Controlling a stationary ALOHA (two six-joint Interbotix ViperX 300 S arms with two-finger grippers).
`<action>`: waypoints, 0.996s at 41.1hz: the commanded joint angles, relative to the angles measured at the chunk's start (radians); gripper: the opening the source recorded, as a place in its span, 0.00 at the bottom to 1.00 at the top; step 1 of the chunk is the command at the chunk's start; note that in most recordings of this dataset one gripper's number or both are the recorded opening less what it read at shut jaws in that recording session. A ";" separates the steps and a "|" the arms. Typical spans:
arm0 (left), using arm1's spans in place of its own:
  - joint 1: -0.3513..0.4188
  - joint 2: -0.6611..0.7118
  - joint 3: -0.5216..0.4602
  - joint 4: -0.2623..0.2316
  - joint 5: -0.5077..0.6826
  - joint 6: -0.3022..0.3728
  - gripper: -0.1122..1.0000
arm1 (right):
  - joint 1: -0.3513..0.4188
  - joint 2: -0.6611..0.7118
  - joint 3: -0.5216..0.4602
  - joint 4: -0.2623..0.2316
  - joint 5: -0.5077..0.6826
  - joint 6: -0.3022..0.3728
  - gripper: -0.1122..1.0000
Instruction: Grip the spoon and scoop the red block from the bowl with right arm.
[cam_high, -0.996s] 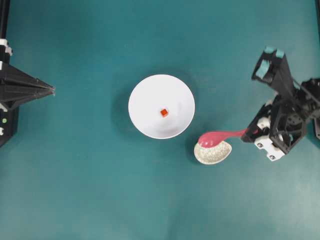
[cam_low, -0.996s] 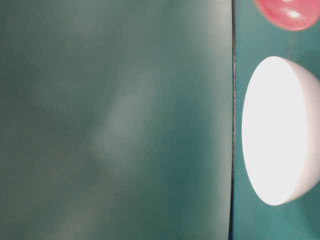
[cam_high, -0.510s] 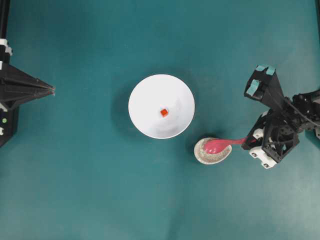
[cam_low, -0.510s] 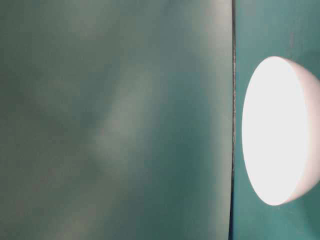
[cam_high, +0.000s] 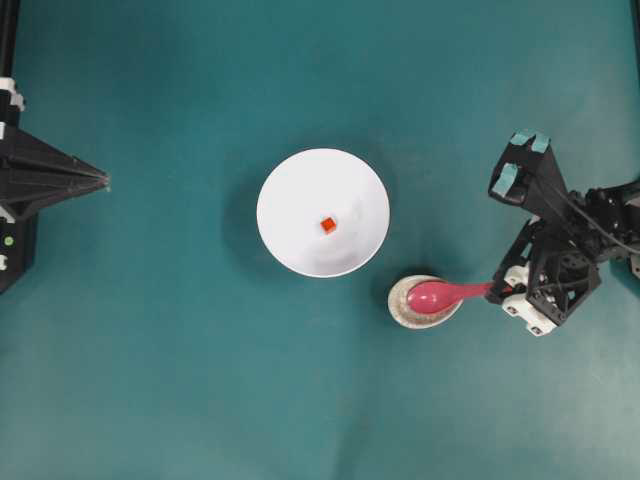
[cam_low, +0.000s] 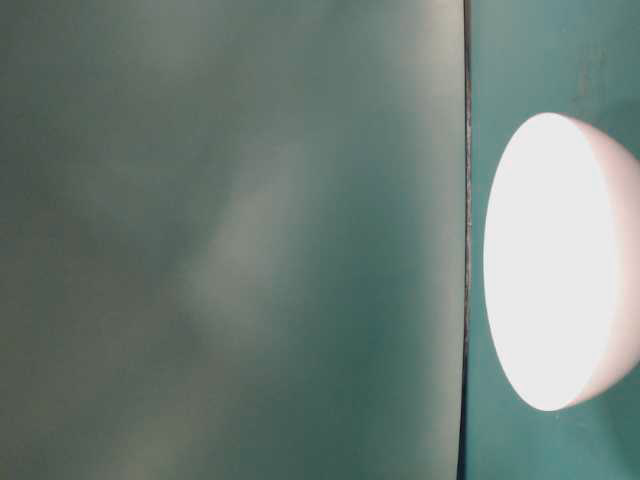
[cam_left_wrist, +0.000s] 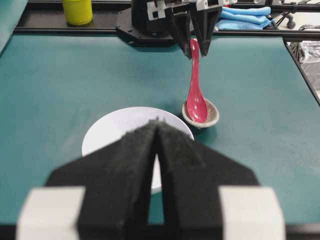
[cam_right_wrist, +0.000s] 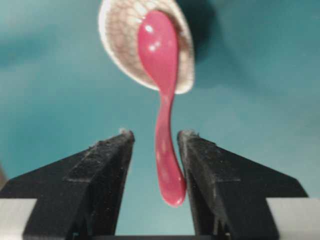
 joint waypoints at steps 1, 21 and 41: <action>0.002 0.009 -0.028 0.003 -0.005 -0.002 0.10 | 0.006 -0.006 -0.009 -0.060 0.041 -0.002 0.53; 0.000 0.009 -0.026 0.003 -0.005 -0.002 0.10 | 0.121 -0.087 0.069 -0.354 0.006 -0.005 0.55; 0.000 0.009 -0.028 0.003 0.000 -0.002 0.10 | 0.155 -0.087 0.314 -0.459 -0.609 0.009 0.62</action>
